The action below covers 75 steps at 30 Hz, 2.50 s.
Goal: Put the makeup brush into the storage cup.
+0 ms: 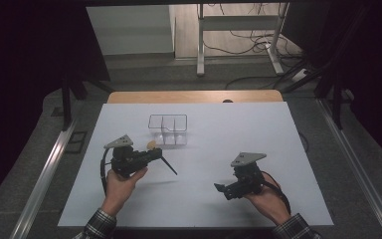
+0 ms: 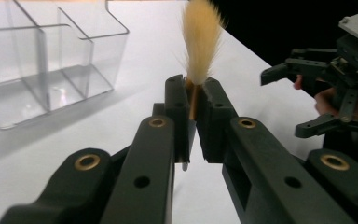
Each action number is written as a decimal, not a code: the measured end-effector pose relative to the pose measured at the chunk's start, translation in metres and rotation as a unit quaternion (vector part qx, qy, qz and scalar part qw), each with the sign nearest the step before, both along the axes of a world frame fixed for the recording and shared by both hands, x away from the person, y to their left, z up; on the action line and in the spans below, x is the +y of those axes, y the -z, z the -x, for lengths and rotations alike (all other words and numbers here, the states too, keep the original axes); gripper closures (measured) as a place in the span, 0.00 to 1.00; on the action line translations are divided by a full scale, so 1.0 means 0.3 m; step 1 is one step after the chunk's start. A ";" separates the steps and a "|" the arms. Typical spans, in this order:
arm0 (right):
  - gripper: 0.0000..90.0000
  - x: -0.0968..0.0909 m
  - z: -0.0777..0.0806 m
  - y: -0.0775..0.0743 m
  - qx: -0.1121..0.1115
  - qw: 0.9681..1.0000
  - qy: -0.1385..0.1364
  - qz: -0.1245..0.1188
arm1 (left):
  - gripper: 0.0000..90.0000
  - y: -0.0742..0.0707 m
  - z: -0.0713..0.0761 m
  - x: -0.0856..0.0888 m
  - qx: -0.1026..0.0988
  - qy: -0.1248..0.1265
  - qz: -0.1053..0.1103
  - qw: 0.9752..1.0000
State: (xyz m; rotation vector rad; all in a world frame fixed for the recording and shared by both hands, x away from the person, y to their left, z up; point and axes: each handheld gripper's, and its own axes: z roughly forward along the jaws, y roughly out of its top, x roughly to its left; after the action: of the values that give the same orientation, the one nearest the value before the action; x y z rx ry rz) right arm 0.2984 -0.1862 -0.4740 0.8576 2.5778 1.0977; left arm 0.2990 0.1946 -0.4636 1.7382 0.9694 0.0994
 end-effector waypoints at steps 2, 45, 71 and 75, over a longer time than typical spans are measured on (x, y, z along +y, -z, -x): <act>0.01 -0.012 0.000 -0.002 -0.001 1.000 0.005 0.003 | 0.93 -0.004 0.001 0.005 -0.004 -0.005 -0.005 1.000; 0.01 -0.280 0.077 0.014 -0.005 0.996 0.087 0.023 | 0.93 -0.100 -0.099 -0.036 -0.047 -0.003 -0.036 0.998; 0.01 -0.361 0.128 0.015 -0.004 0.994 0.112 0.009 | 0.93 -0.168 -0.160 -0.053 -0.064 -0.002 -0.049 0.997; 0.01 -0.371 0.134 0.014 -0.002 0.993 0.116 0.006 | 0.93 -0.175 -0.168 -0.057 -0.066 -0.002 -0.050 0.997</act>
State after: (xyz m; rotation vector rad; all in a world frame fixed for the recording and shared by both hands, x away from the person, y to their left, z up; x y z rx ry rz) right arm 0.2582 -0.2975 -0.4782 1.1156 2.4040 1.0126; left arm 0.3493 0.1774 -0.4110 1.7976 0.8833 0.2651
